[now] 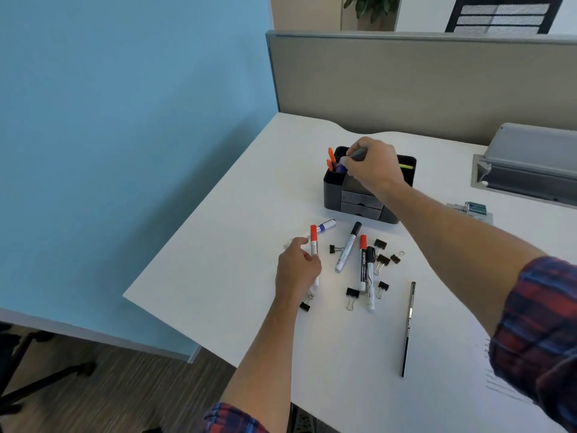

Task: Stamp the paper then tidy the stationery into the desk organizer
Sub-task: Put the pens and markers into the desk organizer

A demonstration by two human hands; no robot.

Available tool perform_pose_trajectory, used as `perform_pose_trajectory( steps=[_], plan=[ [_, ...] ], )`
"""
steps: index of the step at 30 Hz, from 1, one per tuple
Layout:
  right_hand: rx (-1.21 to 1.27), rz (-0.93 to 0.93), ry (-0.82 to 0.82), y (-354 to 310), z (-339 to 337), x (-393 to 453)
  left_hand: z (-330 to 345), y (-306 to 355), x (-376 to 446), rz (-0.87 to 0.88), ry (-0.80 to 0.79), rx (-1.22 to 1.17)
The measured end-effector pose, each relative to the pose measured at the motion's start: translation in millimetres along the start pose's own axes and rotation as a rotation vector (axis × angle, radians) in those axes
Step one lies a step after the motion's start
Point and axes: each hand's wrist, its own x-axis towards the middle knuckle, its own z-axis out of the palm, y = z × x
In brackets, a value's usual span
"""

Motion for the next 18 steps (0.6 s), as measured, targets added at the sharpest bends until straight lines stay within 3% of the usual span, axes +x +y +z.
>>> perform_pose_trajectory(
  steps=[5,10,13,18],
  plan=[
    [-0.258,-0.004,-0.028,-3,10,18,-5,-5,3,0.005,0.033,-0.045],
    [-0.334,-0.099,0.051,-5,18,26,-8,-7,11,0.063,0.064,-0.046],
    [-0.463,-0.114,-0.02,-2,21,28,-9,-5,18,0.097,0.039,0.002],
    [-0.355,-0.218,0.09,7,23,9,-9,5,43,0.173,0.042,0.146]
  ],
)
